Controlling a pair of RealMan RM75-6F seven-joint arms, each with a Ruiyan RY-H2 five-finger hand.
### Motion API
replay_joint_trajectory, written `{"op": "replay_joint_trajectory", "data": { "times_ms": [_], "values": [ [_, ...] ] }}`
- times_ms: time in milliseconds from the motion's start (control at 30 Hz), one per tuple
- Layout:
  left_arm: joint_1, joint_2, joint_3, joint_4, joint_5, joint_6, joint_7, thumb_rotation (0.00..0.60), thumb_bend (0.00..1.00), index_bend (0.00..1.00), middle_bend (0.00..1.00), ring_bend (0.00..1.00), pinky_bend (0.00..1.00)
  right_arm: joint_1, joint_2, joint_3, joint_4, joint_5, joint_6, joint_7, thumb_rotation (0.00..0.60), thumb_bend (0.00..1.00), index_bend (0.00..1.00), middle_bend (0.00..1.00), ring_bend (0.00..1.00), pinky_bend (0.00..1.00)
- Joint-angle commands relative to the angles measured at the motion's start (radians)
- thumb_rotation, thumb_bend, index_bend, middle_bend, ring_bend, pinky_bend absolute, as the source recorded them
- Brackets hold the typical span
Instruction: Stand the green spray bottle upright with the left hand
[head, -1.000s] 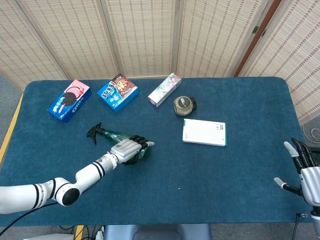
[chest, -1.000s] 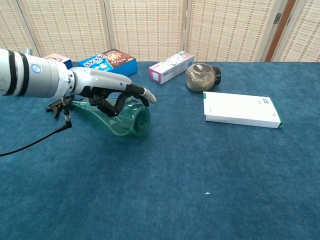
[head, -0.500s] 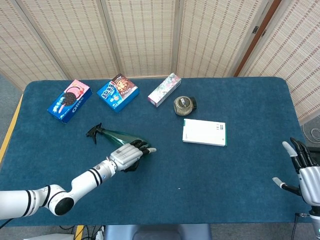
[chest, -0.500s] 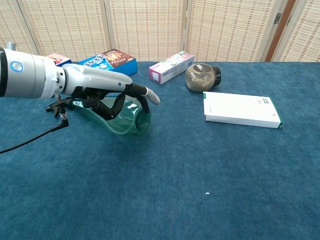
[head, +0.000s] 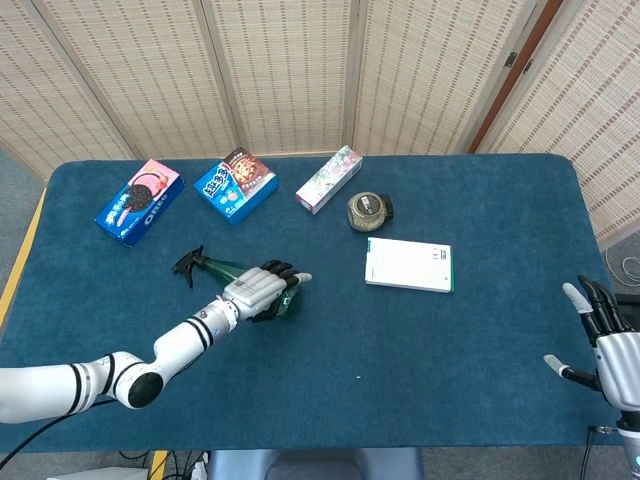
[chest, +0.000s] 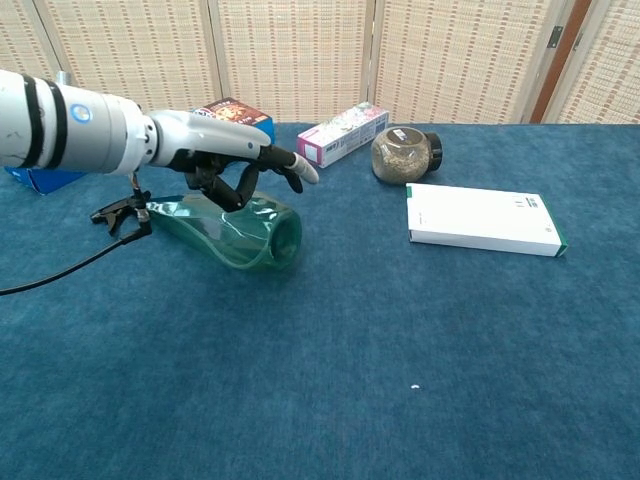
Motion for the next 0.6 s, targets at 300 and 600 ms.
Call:
{"op": "replay_joint_trajectory", "data": {
  "times_ms": [300,600],
  "values": [
    [-0.131,-0.079,0.068,0.103,-0.184,-0.050,0.101,0.600,1.00,0.01,0.14,0.00,0.00,-0.002,-0.006,0.000,0.018,0.007,-0.002,0.022,0.600,0.00,0.00,0.00,0.00,0.42],
    [-0.179,-0.046,0.135,0.024,-0.241,0.000,0.179,0.600,1.00,0.02,0.23,0.00,0.00,-0.007,-0.013,0.000,0.039,0.010,0.006,0.044,0.600,0.00,0.00,0.00,0.00,0.42]
  ]
}}
